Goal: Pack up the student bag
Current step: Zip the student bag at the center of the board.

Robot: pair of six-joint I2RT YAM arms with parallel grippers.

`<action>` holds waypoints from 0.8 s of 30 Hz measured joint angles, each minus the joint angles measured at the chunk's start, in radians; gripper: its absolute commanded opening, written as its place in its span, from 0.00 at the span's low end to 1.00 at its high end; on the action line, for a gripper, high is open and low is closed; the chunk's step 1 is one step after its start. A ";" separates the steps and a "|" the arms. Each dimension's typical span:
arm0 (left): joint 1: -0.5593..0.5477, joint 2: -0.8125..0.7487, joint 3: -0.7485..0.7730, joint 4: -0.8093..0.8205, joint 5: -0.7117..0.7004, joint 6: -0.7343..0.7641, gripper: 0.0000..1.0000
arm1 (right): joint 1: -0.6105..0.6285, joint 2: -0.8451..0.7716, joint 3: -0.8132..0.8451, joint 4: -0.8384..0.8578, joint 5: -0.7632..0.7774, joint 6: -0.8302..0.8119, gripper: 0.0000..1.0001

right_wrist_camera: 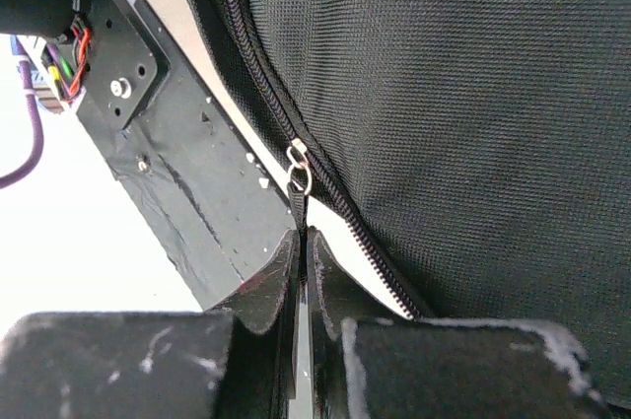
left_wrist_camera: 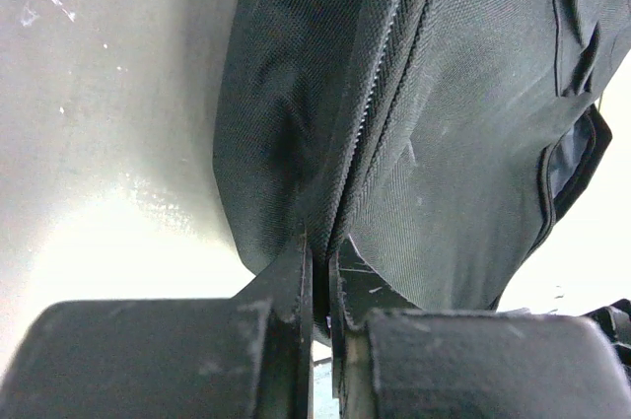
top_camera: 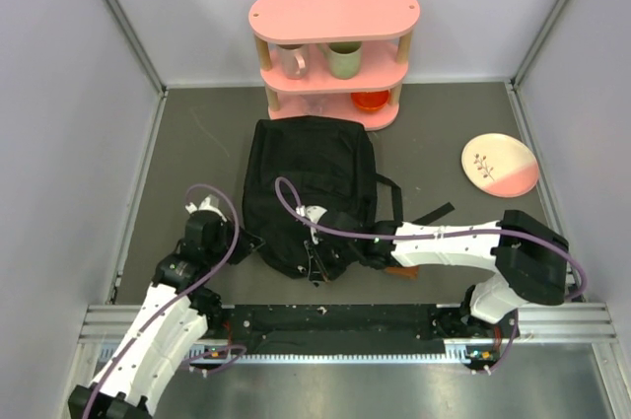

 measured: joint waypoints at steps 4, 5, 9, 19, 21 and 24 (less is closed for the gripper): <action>0.080 0.038 0.033 -0.010 0.064 0.064 0.00 | -0.001 -0.010 0.001 0.005 0.006 -0.009 0.00; 0.092 0.048 0.042 -0.012 0.070 0.078 0.00 | -0.002 -0.010 0.003 0.000 0.006 -0.011 0.00; 0.163 0.101 0.087 -0.023 0.105 0.155 0.00 | -0.007 -0.010 0.004 -0.014 0.004 -0.018 0.00; 0.240 0.143 0.134 -0.016 0.115 0.255 0.83 | -0.022 0.006 0.059 -0.044 -0.026 -0.019 0.00; 0.245 0.113 0.134 0.005 0.121 0.246 0.89 | -0.022 0.024 0.074 -0.053 -0.034 -0.019 0.00; 0.245 0.053 0.134 0.009 0.134 0.240 0.93 | -0.022 0.041 0.089 -0.055 -0.043 -0.018 0.00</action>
